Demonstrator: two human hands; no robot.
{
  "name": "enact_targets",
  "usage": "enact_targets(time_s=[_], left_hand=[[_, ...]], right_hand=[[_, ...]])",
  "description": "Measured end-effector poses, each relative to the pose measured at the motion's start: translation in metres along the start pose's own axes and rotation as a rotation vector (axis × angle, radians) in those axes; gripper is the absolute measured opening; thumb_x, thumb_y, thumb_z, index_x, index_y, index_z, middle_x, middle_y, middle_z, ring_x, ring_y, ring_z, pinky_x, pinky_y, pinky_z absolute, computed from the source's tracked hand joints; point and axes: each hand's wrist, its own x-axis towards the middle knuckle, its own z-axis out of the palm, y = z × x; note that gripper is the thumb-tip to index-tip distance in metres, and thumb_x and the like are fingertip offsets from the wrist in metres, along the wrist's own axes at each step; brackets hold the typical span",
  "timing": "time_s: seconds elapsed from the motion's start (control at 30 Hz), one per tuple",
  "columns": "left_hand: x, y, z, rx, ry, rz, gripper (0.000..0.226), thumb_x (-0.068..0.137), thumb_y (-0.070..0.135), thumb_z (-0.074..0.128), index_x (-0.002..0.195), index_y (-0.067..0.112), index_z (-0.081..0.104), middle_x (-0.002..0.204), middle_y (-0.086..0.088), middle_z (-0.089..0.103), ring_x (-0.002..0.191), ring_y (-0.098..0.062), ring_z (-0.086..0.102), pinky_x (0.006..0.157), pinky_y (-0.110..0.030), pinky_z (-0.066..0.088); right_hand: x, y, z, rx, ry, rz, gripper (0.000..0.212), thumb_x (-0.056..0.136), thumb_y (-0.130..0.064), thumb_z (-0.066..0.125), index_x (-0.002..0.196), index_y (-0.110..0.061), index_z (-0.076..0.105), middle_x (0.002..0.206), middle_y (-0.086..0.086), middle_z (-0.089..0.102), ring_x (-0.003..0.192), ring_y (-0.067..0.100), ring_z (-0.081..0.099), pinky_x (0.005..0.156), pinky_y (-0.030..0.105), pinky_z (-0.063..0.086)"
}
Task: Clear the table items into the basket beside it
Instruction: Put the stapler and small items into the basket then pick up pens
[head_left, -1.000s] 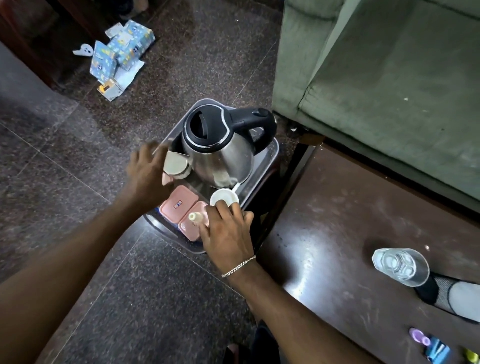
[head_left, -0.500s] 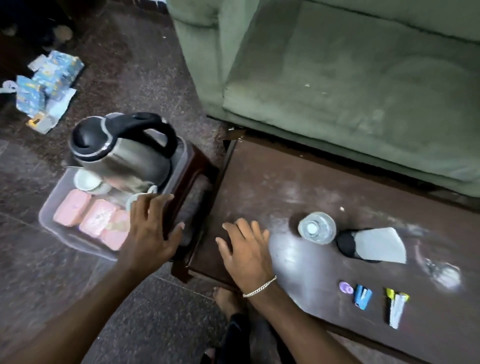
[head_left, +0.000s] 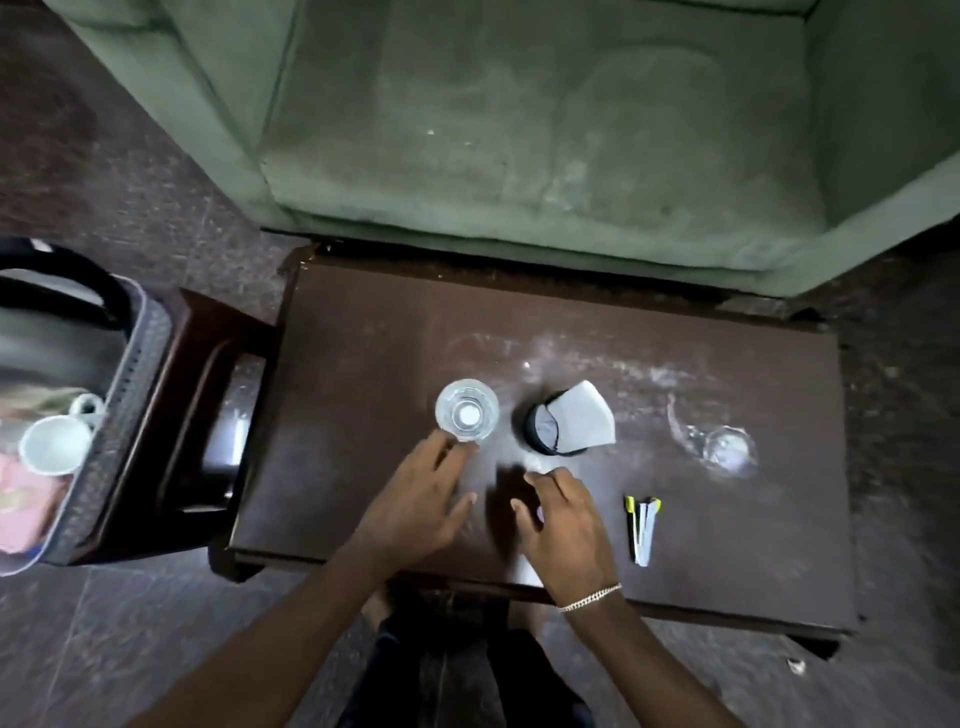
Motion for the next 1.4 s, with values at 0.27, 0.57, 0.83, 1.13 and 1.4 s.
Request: enact_targets(time_s=[0.27, 0.57, 0.83, 1.13, 1.4], left_hand=[[0.021, 0.04, 0.073, -0.03, -0.242, -0.075, 0.051, 0.09, 0.023, 0.068, 0.139, 0.015, 0.054, 0.134, -0.004, 0.05, 0.111, -0.03, 0.063, 0.096, -0.038, 0.049], [0.029, 0.06, 0.103, 0.004, -0.34, -0.106, 0.04, 0.094, 0.022, 0.063, 0.133, 0.018, 0.057, 0.133, -0.005, 0.05, 0.101, -0.038, 0.064, 0.083, -0.047, 0.052], [0.03, 0.067, 0.112, 0.022, -0.295, -0.107, 0.021, 0.102, 0.022, 0.053, 0.121, 0.015, 0.06, 0.124, -0.008, 0.053, 0.098, -0.039, 0.063, 0.08, -0.05, 0.051], [-0.012, 0.024, 0.044, -0.011, -0.107, -0.093, 0.018, 0.104, 0.023, 0.051, 0.115, 0.014, 0.062, 0.115, -0.005, 0.056, 0.097, -0.03, 0.063, 0.083, -0.043, 0.05], [-0.086, -0.041, -0.086, 0.036, 0.182, -0.182, 0.013, 0.1, 0.015, 0.061, 0.109, 0.009, 0.069, 0.103, -0.01, 0.063, 0.085, -0.028, 0.065, 0.072, -0.038, 0.053]], right_hand=[[-0.015, 0.065, 0.004, -0.025, -0.12, 0.254, 0.051, 0.087, -0.023, 0.074, 0.133, -0.006, 0.06, 0.121, 0.015, 0.057, 0.11, 0.037, 0.057, 0.092, 0.048, 0.05], [-0.013, 0.081, 0.02, 0.007, -0.193, 0.38, 0.055, 0.082, -0.018, 0.073, 0.135, -0.009, 0.057, 0.13, 0.018, 0.05, 0.108, 0.042, 0.058, 0.097, 0.047, 0.048], [-0.009, 0.089, 0.026, 0.101, -0.161, 0.448, 0.046, 0.078, -0.01, 0.077, 0.122, -0.009, 0.064, 0.117, 0.018, 0.06, 0.102, 0.04, 0.061, 0.085, 0.041, 0.046], [-0.002, 0.016, 0.019, 0.141, -0.129, 0.268, 0.047, 0.073, -0.006, 0.078, 0.118, -0.011, 0.065, 0.107, 0.014, 0.059, 0.085, 0.043, 0.065, 0.072, 0.044, 0.055], [0.022, -0.14, 0.042, 0.198, -0.199, 0.072, 0.052, 0.078, -0.016, 0.077, 0.129, -0.018, 0.065, 0.122, 0.005, 0.062, 0.105, 0.029, 0.064, 0.089, 0.036, 0.05]])
